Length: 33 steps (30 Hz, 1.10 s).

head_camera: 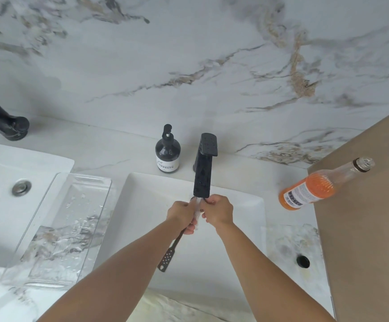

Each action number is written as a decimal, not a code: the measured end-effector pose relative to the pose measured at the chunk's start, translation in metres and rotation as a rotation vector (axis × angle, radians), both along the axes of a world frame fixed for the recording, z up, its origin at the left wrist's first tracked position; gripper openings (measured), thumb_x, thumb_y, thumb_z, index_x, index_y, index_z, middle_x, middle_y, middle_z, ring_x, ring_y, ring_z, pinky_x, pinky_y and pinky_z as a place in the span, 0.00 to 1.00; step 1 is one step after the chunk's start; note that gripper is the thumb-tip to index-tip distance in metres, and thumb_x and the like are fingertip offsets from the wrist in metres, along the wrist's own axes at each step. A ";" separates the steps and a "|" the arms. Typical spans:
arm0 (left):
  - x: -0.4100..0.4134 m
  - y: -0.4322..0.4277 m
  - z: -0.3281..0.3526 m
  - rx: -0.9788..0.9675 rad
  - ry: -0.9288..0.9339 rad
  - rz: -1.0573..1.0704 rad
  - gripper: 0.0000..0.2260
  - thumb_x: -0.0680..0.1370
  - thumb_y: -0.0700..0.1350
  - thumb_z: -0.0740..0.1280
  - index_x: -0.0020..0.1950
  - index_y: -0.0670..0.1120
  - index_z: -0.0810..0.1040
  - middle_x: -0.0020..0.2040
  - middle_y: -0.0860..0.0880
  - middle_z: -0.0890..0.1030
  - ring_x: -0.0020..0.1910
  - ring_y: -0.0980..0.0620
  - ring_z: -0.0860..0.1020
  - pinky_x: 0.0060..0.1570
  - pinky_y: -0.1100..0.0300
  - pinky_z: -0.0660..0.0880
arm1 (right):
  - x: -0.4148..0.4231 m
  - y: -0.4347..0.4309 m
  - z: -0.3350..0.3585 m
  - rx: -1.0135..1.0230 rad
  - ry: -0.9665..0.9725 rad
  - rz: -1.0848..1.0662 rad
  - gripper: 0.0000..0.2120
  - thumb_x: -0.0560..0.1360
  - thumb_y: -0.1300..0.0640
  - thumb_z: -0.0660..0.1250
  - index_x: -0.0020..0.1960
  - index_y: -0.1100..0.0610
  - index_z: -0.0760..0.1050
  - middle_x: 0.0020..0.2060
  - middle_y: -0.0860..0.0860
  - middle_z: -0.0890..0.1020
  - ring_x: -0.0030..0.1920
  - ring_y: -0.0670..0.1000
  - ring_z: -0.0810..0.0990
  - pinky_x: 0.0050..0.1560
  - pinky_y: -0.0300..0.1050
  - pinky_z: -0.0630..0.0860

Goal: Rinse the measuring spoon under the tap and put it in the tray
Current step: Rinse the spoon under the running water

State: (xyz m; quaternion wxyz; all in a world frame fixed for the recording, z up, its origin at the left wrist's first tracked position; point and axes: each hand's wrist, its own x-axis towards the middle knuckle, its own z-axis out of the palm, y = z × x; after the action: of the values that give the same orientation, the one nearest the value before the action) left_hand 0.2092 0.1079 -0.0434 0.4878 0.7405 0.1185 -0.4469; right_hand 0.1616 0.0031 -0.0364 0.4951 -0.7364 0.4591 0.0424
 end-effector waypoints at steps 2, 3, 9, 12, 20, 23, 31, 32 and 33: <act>-0.002 -0.006 -0.002 0.042 -0.029 0.015 0.20 0.79 0.56 0.62 0.38 0.40 0.77 0.29 0.43 0.78 0.23 0.46 0.74 0.26 0.60 0.77 | 0.000 0.000 -0.002 -0.003 -0.019 0.037 0.05 0.71 0.61 0.68 0.40 0.63 0.81 0.39 0.59 0.86 0.35 0.57 0.81 0.41 0.49 0.80; -0.003 -0.008 -0.003 0.018 -0.006 0.019 0.18 0.79 0.52 0.62 0.39 0.39 0.77 0.30 0.43 0.78 0.25 0.46 0.74 0.26 0.59 0.78 | 0.000 -0.001 -0.002 0.026 -0.036 0.058 0.04 0.71 0.62 0.69 0.42 0.60 0.83 0.39 0.57 0.87 0.36 0.56 0.82 0.42 0.47 0.80; -0.009 -0.008 -0.010 -0.251 0.110 0.159 0.13 0.80 0.34 0.54 0.41 0.39 0.74 0.24 0.47 0.75 0.24 0.50 0.67 0.24 0.61 0.67 | 0.000 -0.001 -0.002 0.093 -0.096 0.044 0.02 0.68 0.60 0.75 0.40 0.54 0.86 0.34 0.46 0.87 0.35 0.46 0.84 0.42 0.41 0.82; -0.009 -0.010 -0.011 -0.173 0.052 0.210 0.16 0.82 0.43 0.57 0.35 0.42 0.73 0.23 0.47 0.72 0.22 0.50 0.64 0.22 0.63 0.63 | 0.003 0.003 -0.001 0.009 -0.124 0.011 0.04 0.68 0.54 0.74 0.37 0.54 0.83 0.29 0.46 0.84 0.30 0.44 0.80 0.35 0.37 0.76; -0.007 -0.004 -0.011 -0.355 0.148 0.108 0.14 0.82 0.36 0.53 0.38 0.42 0.72 0.30 0.46 0.69 0.27 0.51 0.63 0.29 0.60 0.62 | -0.006 -0.006 -0.006 0.264 -0.102 0.064 0.07 0.74 0.57 0.69 0.45 0.59 0.84 0.32 0.55 0.81 0.35 0.56 0.80 0.51 0.57 0.84; -0.009 0.000 -0.008 -0.141 0.025 -0.024 0.13 0.80 0.39 0.54 0.37 0.43 0.71 0.28 0.47 0.69 0.24 0.51 0.64 0.25 0.61 0.64 | -0.005 -0.005 -0.002 0.280 -0.083 0.086 0.08 0.74 0.54 0.71 0.46 0.58 0.84 0.37 0.56 0.85 0.39 0.56 0.84 0.47 0.51 0.85; -0.008 0.009 -0.003 -0.593 0.366 0.062 0.10 0.82 0.38 0.59 0.43 0.43 0.76 0.34 0.47 0.73 0.29 0.52 0.68 0.32 0.59 0.70 | 0.000 -0.004 -0.007 0.070 -0.126 -0.117 0.05 0.70 0.58 0.73 0.36 0.57 0.83 0.28 0.49 0.83 0.27 0.48 0.78 0.31 0.37 0.74; -0.010 0.011 -0.006 -0.571 0.299 0.041 0.10 0.82 0.39 0.60 0.44 0.41 0.78 0.35 0.47 0.75 0.28 0.53 0.70 0.31 0.60 0.71 | 0.000 -0.006 -0.006 0.141 -0.150 -0.147 0.02 0.68 0.62 0.74 0.37 0.60 0.83 0.28 0.51 0.83 0.26 0.50 0.77 0.30 0.38 0.74; -0.012 0.012 -0.009 -0.490 0.191 -0.012 0.10 0.82 0.42 0.62 0.44 0.41 0.80 0.35 0.48 0.77 0.27 0.53 0.71 0.29 0.60 0.71 | -0.002 -0.008 -0.005 0.234 -0.189 -0.156 0.03 0.66 0.67 0.74 0.40 0.64 0.82 0.30 0.54 0.83 0.28 0.53 0.77 0.31 0.41 0.75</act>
State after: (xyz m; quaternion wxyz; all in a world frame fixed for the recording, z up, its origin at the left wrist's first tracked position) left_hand 0.1968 0.1202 -0.0521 0.6365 0.5554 0.0480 -0.5329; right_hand 0.1599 -0.0047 -0.0417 0.6202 -0.6367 0.4580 -0.0125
